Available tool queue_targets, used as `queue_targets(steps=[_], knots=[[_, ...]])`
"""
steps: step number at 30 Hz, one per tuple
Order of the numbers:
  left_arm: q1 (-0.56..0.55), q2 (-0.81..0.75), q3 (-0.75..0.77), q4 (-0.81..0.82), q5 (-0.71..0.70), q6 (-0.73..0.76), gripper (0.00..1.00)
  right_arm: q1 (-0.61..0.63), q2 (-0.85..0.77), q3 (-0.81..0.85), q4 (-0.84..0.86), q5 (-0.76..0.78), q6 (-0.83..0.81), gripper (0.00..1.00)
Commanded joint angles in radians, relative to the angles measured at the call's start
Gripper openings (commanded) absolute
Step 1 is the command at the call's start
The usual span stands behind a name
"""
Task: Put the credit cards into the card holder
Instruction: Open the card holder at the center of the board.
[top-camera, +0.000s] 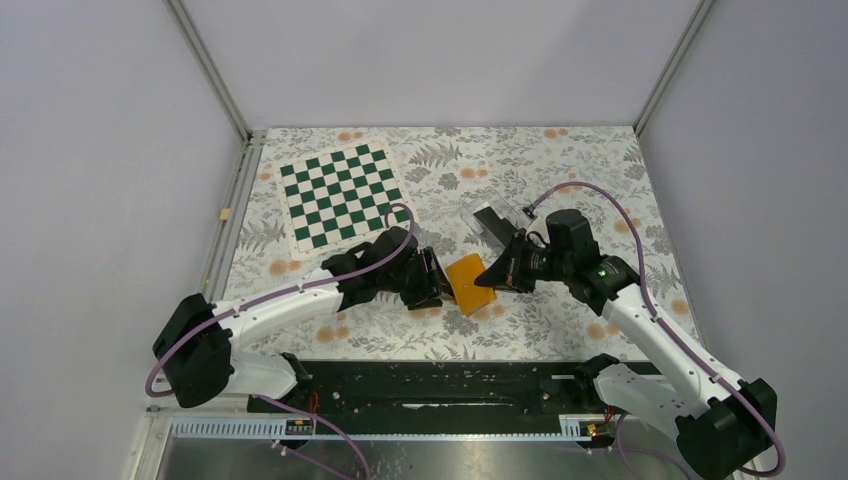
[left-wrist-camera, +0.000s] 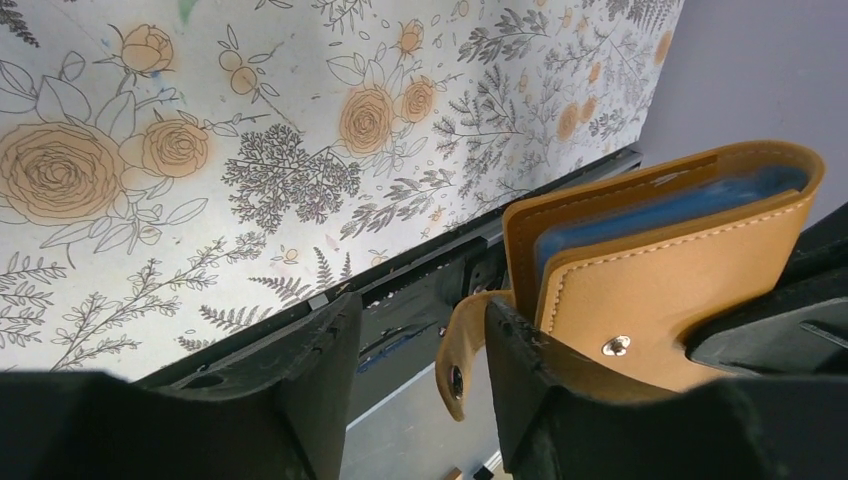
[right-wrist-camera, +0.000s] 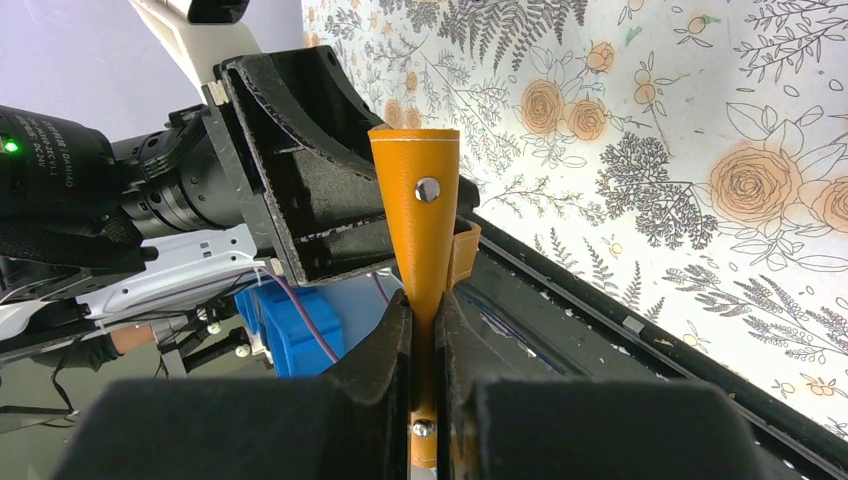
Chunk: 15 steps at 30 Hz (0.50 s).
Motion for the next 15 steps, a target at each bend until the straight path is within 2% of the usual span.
queue_targets(steps=[1,11,15], knots=[[0.001,-0.058,-0.041,0.089,0.029,-0.054,0.46,0.007,-0.016,-0.002,0.041,-0.003,0.024,0.0],[0.001,-0.088,-0.079,0.142,0.027,-0.082,0.21,0.007,-0.027,-0.033,0.084,-0.011,0.073,0.0],[0.002,-0.093,-0.071,0.139,0.025,-0.079,0.0,0.007,-0.027,-0.037,0.085,-0.009,0.077,0.0]])
